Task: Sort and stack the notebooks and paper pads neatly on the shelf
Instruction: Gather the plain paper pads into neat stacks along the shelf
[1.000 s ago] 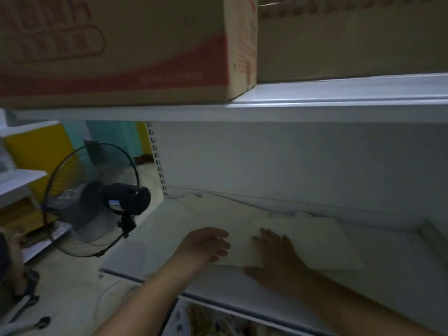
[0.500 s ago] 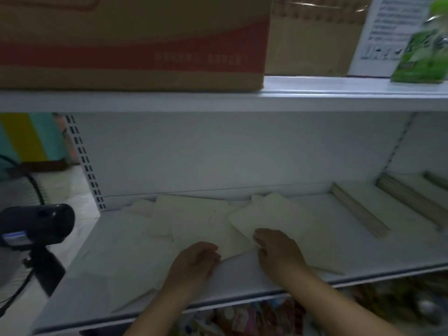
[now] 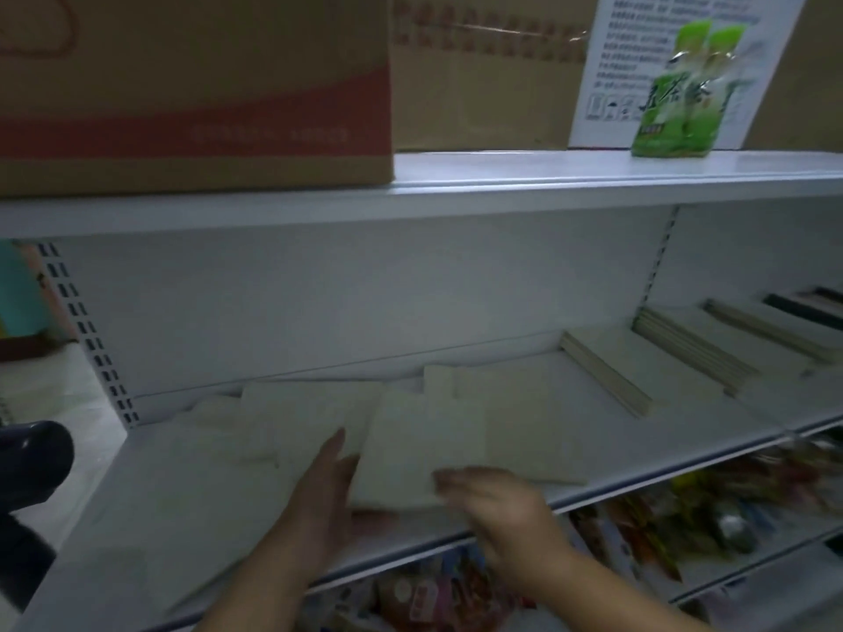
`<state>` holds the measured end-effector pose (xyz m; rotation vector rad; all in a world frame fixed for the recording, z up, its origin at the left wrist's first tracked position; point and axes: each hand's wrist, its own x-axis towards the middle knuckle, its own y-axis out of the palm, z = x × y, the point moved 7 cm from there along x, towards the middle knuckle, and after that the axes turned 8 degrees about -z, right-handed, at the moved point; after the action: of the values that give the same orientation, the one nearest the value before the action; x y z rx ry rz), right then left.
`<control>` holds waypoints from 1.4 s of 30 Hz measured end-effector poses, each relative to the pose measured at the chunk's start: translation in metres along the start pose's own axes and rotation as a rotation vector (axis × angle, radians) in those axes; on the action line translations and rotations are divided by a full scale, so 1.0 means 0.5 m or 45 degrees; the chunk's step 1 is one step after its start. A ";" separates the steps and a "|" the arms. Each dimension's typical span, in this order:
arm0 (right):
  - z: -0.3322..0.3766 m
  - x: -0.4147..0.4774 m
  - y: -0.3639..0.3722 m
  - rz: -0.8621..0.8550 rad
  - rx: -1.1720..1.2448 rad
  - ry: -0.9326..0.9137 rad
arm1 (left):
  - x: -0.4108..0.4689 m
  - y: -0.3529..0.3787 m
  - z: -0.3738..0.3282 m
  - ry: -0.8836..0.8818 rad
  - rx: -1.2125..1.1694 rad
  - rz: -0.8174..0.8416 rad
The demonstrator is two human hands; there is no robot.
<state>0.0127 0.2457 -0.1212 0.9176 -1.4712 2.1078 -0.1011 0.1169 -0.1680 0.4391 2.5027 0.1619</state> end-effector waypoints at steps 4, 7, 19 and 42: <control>0.022 -0.030 0.006 0.086 0.051 -0.301 | 0.011 0.000 -0.001 0.189 0.329 -0.093; -0.047 -0.005 -0.017 0.032 0.137 -0.001 | 0.010 -0.003 0.003 0.275 0.236 -0.113; -0.224 -0.037 0.054 0.716 -0.326 0.636 | -0.008 -0.004 -0.001 0.354 0.039 -0.171; -0.192 0.013 0.079 0.811 -0.058 0.607 | 0.001 -0.015 0.004 0.346 -0.003 -0.170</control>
<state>-0.0448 0.3208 -0.1645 -0.1203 -1.6637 2.4613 -0.1023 0.1102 -0.1718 0.2621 2.7876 0.1822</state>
